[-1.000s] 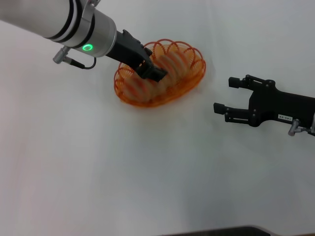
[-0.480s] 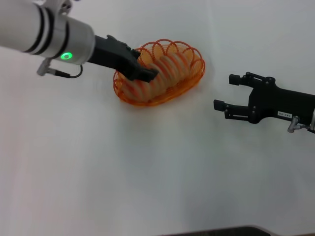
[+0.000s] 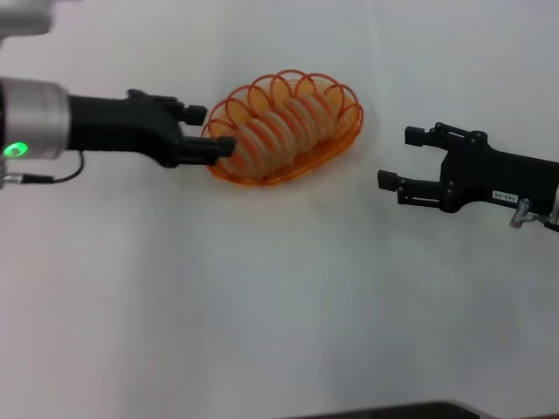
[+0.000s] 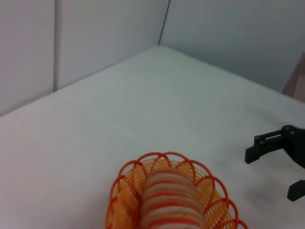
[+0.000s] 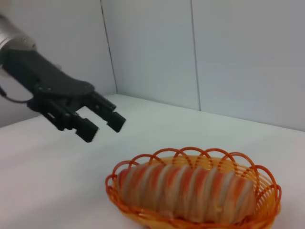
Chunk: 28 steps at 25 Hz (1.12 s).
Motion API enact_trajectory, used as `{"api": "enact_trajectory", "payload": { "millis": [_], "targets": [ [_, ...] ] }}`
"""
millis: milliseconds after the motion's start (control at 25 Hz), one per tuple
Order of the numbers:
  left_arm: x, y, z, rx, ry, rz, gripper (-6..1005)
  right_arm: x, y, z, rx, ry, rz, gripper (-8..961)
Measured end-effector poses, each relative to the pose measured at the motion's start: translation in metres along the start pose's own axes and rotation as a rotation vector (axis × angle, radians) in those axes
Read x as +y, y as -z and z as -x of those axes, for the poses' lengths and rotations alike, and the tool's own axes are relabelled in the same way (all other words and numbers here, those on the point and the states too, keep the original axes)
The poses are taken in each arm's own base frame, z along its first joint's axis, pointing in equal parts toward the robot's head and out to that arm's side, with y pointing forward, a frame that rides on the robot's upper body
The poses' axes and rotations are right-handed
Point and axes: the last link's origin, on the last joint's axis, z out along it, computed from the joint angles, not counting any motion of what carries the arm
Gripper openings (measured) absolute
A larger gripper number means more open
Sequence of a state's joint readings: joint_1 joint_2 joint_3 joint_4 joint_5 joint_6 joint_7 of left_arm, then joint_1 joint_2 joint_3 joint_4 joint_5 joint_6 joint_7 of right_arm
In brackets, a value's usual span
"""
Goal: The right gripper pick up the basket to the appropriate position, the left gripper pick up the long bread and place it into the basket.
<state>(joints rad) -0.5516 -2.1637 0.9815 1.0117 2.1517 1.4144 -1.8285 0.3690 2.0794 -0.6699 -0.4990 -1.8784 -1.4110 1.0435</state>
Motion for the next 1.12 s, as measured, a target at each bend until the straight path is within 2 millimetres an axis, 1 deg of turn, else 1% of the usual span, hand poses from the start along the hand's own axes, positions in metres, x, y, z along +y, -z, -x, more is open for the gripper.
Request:
{"api": "enact_trajectory", "payload": {
  "millis": [280,480,760,1120],
  "targets": [
    [-0.003,0.03,0.045,0.096,0.062,-0.017,684,-0.001,-0.002,0.005,-0.004,-0.003,0.015,884],
    [0.001,0.044,0.072,0.141,0.105,-0.015,686,-0.001,-0.004,0.006,-0.004,0.001,0.015,884],
    [0.012,0.047,0.099,0.183,0.13,0.001,687,0.0,-0.006,0.005,-0.004,0.001,0.017,884],
    [0.02,0.045,0.119,0.193,0.159,0.009,687,0.002,-0.007,-0.001,0.02,0.001,0.016,884]
  ]
}}
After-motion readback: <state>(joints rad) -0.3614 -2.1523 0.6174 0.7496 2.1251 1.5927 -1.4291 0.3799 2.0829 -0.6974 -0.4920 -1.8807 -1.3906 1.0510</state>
